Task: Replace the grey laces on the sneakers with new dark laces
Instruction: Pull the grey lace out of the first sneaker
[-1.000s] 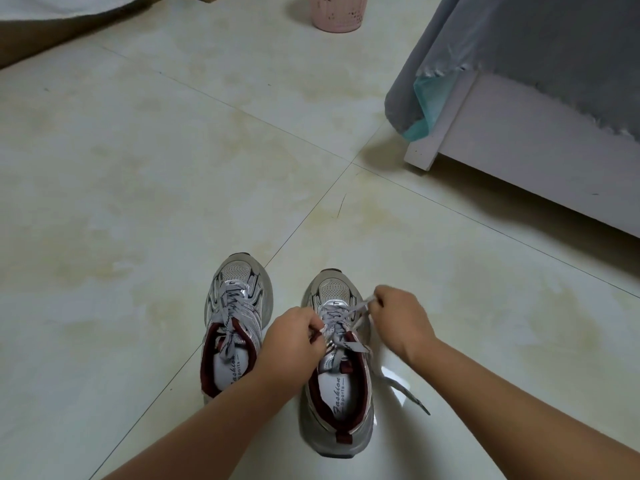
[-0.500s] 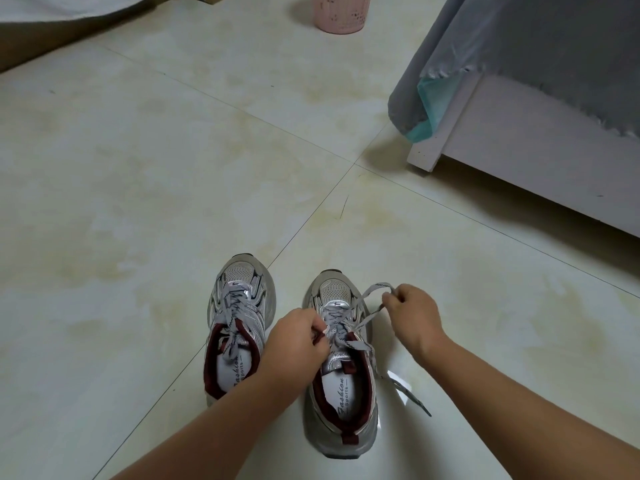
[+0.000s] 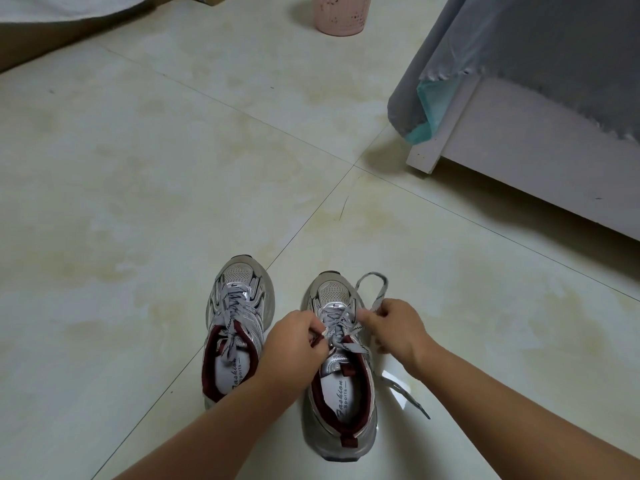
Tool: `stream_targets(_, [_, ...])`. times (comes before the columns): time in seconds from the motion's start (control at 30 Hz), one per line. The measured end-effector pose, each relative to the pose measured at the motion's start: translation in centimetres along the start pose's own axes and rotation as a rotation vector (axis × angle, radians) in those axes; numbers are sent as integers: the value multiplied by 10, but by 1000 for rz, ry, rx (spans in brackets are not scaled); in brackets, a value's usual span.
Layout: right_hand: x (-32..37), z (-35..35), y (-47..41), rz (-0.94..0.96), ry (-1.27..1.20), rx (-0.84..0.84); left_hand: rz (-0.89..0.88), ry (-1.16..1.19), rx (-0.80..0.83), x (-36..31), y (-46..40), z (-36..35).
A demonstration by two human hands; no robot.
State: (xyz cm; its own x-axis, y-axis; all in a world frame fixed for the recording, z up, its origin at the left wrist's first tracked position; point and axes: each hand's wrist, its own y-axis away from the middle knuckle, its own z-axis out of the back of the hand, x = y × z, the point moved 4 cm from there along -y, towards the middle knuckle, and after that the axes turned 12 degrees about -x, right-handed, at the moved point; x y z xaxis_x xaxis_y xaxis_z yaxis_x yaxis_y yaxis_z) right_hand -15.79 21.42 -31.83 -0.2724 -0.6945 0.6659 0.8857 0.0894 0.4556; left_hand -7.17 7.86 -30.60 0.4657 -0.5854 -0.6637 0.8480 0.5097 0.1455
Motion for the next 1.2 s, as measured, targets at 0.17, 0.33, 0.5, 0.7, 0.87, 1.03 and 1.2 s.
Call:
stream_targets(0.17, [5,-5,0,84,95,17,5,22,0,1,1,1])
stream_targets(0.33, [2,31,-18,107,239,-278,25,39,-9,3,2,1])
stream_targets(0.5, [-1,40,-17,96,769,66,19,15,24,7,5,-1])
stream_targets(0.7, [45,10,8,649,696,-135,-24,7,44,7,4,0])
stream_targets(0.87, [50,-25,19,836,816,78,-21,28,40,8,4,-2])
stream_targets(1.03, [59,-28,29,1012,931,97,-8,41,6,9,4,-2])
stream_targets(1.2, [58,-32,26,943,876,158,-4,64,2,11,4,-3])
